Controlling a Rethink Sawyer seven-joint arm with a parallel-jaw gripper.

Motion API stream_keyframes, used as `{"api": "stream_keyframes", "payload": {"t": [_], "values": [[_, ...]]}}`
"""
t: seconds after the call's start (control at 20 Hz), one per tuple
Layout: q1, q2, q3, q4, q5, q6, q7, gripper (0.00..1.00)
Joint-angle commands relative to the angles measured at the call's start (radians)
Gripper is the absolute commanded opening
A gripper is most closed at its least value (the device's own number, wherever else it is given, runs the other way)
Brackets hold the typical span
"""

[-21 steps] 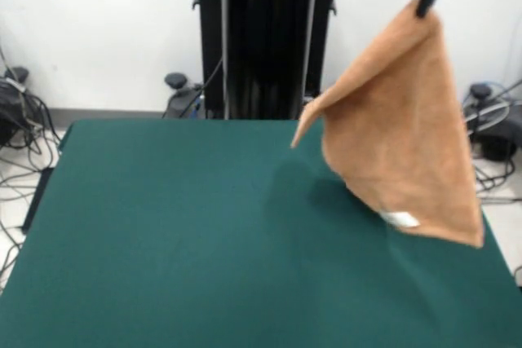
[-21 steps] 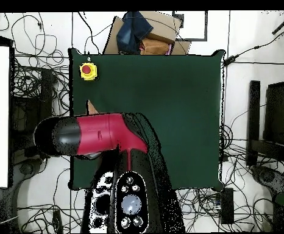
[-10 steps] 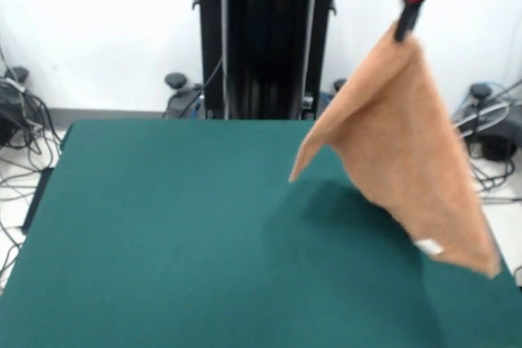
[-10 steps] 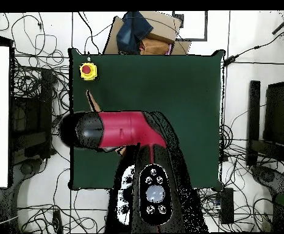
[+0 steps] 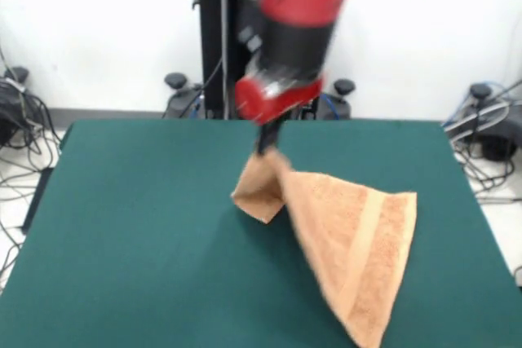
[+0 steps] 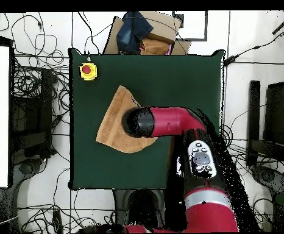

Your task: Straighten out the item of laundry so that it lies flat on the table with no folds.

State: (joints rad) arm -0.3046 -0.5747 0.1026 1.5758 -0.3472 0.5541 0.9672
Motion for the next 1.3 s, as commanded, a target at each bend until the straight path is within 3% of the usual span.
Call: {"api": "stream_keyframes", "payload": {"t": [0.05,0.45,0.65,0.95,1.3], "values": [[-0.087,0.222,0.045,-0.169,-0.187,-0.097,-0.091,0.00],[-0.174,0.340,0.170,-0.298,-0.267,-0.065,-0.170,0.00],[-0.165,0.378,0.158,-0.346,-0.309,-0.094,-0.128,0.00],[-0.214,0.451,0.216,-0.410,-0.345,-0.101,-0.176,0.00],[-0.213,0.471,0.164,-0.461,-0.385,-0.073,-0.131,0.00]]}}
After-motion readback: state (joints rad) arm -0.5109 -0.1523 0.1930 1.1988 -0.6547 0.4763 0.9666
